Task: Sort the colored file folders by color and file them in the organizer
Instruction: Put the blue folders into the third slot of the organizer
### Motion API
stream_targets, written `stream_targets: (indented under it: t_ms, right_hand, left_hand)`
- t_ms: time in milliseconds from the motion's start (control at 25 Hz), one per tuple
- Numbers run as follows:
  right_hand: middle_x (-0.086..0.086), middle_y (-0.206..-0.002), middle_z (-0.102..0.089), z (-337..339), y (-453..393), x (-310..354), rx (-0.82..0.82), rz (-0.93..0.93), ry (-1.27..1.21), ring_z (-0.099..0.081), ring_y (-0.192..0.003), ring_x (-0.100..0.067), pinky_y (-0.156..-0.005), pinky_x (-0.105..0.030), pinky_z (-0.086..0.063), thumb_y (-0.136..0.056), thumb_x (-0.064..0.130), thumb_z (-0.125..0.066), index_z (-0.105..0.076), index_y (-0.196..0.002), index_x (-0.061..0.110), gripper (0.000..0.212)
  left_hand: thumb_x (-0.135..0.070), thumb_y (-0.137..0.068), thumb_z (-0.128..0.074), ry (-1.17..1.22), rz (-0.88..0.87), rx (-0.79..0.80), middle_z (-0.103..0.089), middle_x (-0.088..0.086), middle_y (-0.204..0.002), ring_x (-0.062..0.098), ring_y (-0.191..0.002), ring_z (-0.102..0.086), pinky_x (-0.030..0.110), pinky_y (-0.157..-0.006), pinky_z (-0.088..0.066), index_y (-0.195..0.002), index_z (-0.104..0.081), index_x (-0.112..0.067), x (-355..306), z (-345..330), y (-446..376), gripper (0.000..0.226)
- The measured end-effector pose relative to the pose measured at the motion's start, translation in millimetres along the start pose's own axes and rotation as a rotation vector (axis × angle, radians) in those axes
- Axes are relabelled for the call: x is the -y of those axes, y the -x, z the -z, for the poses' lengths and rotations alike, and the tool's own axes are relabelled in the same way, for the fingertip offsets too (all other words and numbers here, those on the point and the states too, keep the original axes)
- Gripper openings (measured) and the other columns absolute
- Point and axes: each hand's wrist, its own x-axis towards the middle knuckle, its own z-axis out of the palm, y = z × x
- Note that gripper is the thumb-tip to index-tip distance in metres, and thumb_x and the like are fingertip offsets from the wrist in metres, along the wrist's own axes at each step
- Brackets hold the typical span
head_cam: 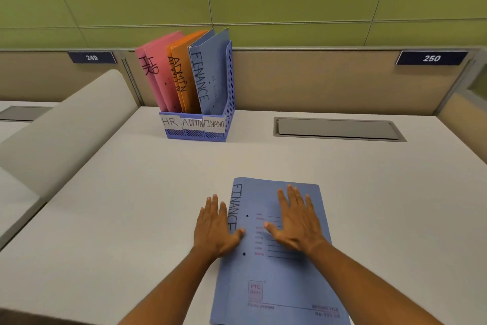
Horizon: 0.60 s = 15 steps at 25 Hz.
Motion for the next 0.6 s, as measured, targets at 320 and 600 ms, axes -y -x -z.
stream_targets:
  t_ms: [320, 600]
  right_hand:
    - [-0.010, -0.161, 0.015, -28.7, 14.2, 8.2, 0.142, -0.044, -0.068, 0.012, -0.149, -0.027, -0.119, -0.049, 0.006, -0.047, 0.095, 0.012, 0.010, -0.153, 0.018, 0.132]
    - [-0.011, -0.161, 0.017, -31.1, 13.3, 10.2, 0.155, -0.060, -0.105, 0.014, -0.148, -0.028, -0.118, -0.047, 0.008, -0.035, 0.091, 0.026, 0.011, -0.153, 0.016, 0.141]
  left_hand:
    - [-0.062, -0.077, -0.052, 0.201, 0.097, 0.038, -0.043, 0.011, -0.135, 0.026, -0.125, -0.041, 0.037, -0.102, -0.044, -0.124, -0.051, -0.015, -8.7, -1.0, 3.9, 0.066]
    - [-0.045, -0.066, -0.055, 0.437, 0.206, 0.047, -0.056, 0.008, -0.105, 0.023, -0.100, -0.049, 0.030, -0.073, -0.045, -0.094, -0.067, -0.010, -9.5, 11.0, -10.3, 0.046]
